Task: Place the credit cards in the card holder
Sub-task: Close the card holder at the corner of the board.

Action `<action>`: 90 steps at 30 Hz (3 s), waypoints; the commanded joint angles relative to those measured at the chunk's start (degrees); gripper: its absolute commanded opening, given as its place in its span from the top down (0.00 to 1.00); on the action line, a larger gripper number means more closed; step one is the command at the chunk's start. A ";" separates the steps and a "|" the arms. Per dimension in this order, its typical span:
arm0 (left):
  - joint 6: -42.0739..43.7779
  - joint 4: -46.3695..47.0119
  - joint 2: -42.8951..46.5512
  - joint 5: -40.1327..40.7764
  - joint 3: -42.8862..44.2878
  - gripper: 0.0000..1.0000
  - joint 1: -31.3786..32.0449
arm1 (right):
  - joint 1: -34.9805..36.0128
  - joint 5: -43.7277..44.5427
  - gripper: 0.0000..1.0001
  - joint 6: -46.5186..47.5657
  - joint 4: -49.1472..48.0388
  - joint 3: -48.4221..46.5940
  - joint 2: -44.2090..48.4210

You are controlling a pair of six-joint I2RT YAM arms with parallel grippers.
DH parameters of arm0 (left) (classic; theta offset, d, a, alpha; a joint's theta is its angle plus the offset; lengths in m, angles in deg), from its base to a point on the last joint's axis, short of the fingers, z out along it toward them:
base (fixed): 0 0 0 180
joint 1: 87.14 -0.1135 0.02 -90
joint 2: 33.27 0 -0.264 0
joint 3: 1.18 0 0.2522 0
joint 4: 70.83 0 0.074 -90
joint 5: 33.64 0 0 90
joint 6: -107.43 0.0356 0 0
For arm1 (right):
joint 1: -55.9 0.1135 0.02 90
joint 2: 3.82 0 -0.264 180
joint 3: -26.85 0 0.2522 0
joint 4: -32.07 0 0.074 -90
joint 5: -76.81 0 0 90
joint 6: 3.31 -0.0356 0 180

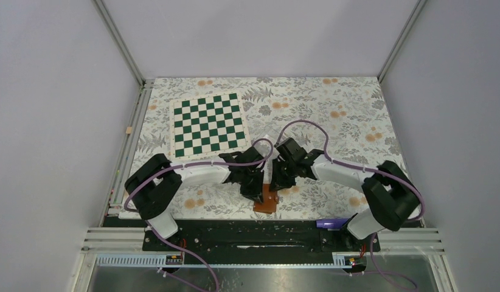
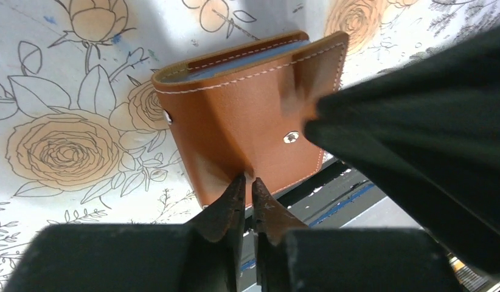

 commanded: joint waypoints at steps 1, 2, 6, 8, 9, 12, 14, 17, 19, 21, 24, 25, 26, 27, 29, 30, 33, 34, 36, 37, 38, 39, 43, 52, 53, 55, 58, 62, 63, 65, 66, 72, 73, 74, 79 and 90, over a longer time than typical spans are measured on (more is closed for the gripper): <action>-1.36 4.92 5.16 1.40 -1.20 0.84 0.25 | -0.29 -2.64 0.82 -0.35 -2.27 -1.46 -6.75; -2.36 6.37 6.07 0.97 -1.80 0.74 0.18 | -0.30 -2.53 0.82 -0.43 -2.20 -1.38 -7.68; -6.96 16.65 6.43 -5.61 -4.83 0.65 -1.47 | -0.30 -1.56 0.82 0.23 -0.91 -1.18 -8.87; -8.97 20.86 5.30 -8.50 -5.63 0.64 -1.78 | -0.32 -1.52 0.82 0.11 -0.92 -1.01 -8.80; -9.64 22.13 4.35 -9.09 -5.58 0.64 -1.84 | -0.30 -1.56 0.82 0.03 -0.92 -1.03 -8.84; -10.68 22.62 2.14 -9.63 -4.64 0.64 -1.77 | -0.29 -1.52 0.82 0.01 -0.73 -1.09 -9.20; -10.48 21.41 1.58 -8.71 -4.28 0.65 -1.73 | -0.31 -1.60 0.82 -0.12 -0.52 -1.18 -9.47; -9.34 19.22 0.49 -8.24 -3.14 0.66 -1.76 | -0.38 -1.58 0.82 -0.12 -0.59 -1.25 -9.60; -9.67 19.86 -0.03 -8.57 -3.03 0.70 -1.77 | -0.34 -1.53 0.82 -0.09 -0.34 -1.35 -9.72; -10.39 21.65 -0.21 -9.16 -3.43 0.76 -1.63 | -0.30 -1.47 0.82 -0.12 -0.26 -1.38 -9.67; -10.77 22.28 0.06 -8.41 -3.64 0.81 -1.68 | -0.29 -1.85 0.82 -0.05 -0.29 -1.36 -9.84; -10.87 22.51 0.16 -8.25 -3.68 0.81 -1.65 | -0.32 -1.88 0.82 -0.05 -0.35 -1.29 -9.96; -11.01 22.70 0.08 -8.21 -3.73 0.81 -1.66 | -0.31 -1.99 0.82 -0.03 -0.34 -1.28 -9.99; -11.21 23.02 -0.05 -8.25 -3.76 0.81 -1.65 | -0.30 -2.09 0.82 -0.02 -0.34 -1.35 -10.15; -11.61 23.87 -0.56 -8.75 -3.93 0.84 -1.62 | -0.30 -2.10 0.82 -0.03 -0.34 -1.38 -10.19; -11.66 23.96 -0.75 -8.80 -3.94 0.87 -1.60 | -0.32 -2.19 0.82 0.01 -0.40 -1.36 -10.27; -11.45 23.97 -0.95 -8.83 -4.03 1.00 -1.62 | -0.37 -2.40 0.82 -0.03 -0.34 -1.39 -10.41; -11.22 23.62 -0.71 -8.49 -4.03 1.00 -1.68 | -0.30 -2.41 0.82 0.02 -0.32 -1.38 -10.39; -10.21 21.48 0.25 -7.16 -3.69 1.00 -1.63 | -0.30 -2.49 0.82 0.05 -0.31 -1.36 -10.47; -9.55 19.89 0.82 -6.21 -3.34 1.00 -1.65 | -0.34 -2.45 0.82 0.08 -0.29 -1.29 -10.50; -8.82 18.48 1.54 -5.18 -3.06 1.00 -1.62 | -0.32 -2.48 0.81 0.11 -0.35 -1.27 -10.44; -8.22 17.14 2.31 -4.17 -2.80 1.00 -1.63 | -0.31 -2.57 0.82 0.12 -0.28 -1.27 -10.42; -6.75 14.13 4.59 -0.96 -2.75 1.00 -1.69 | -0.30 -2.57 0.81 0.13 -0.26 -1.32 -10.09; -5.44 12.87 3.18 -0.08 -2.77 1.00 -1.84 | -0.36 -2.93 0.81 0.16 -0.25 -1.45 -9.77; -5.37 12.77 2.84 -0.18 -2.66 1.00 -1.85 | -0.36 -2.87 0.81 0.19 -0.26 -1.45 -9.71; -5.34 12.76 2.30 -0.72 -2.48 1.00 -1.84 | -0.31 -2.81 0.81 0.16 -0.29 -1.52 -9.37; -5.46 12.45 2.06 -0.66 -2.33 1.00 -1.86 | -0.33 -2.28 0.81 0.24 -0.09 -1.62 -8.63; -5.20 11.41 2.11 0.11 -2.48 1.00 -1.85 | -0.32 -0.12 0.79 1.02 1.61 -2.42 -7.44; -5.25 11.38 2.20 0.24 -2.61 1.00 -1.80 | -0.40 0.32 0.79 1.17 1.82 -2.49 -6.96; -5.27 11.28 2.15 0.28 -2.69 1.00 -1.81 | -0.38 0.80 0.78 1.15 1.93 -2.50 -6.30; -5.21 11.31 1.97 0.31 -2.71 1.00 -1.85 | -0.38 0.87 0.78 1.14 1.92 -2.50 -5.99; -4.88 11.97 0.67 0.04 -2.71 1.00 -1.92 | -0.42 1.69 0.76 1.09 2.04 -2.43 -4.33; -4.87 11.92 0.53 0.01 -2.75 1.00 -1.87 | -0.41 1.90 0.76 1.05 2.09 -2.36 -3.96; -4.85 11.93 0.41 0.05 -2.80 1.00 -1.94 | -0.45 2.16 0.76 1.01 2.23 -2.23 -3.54; -4.83 12.11 0.26 -0.10 -2.93 1.00 -2.04 | -0.35 2.33 0.77 0.97 2.04 -1.59 -1.68; -4.97 12.26 0.04 -0.18 -2.89 1.00 -2.09 | -0.25 -5.31 0.85 -0.30 -3.65 2.88 -1.86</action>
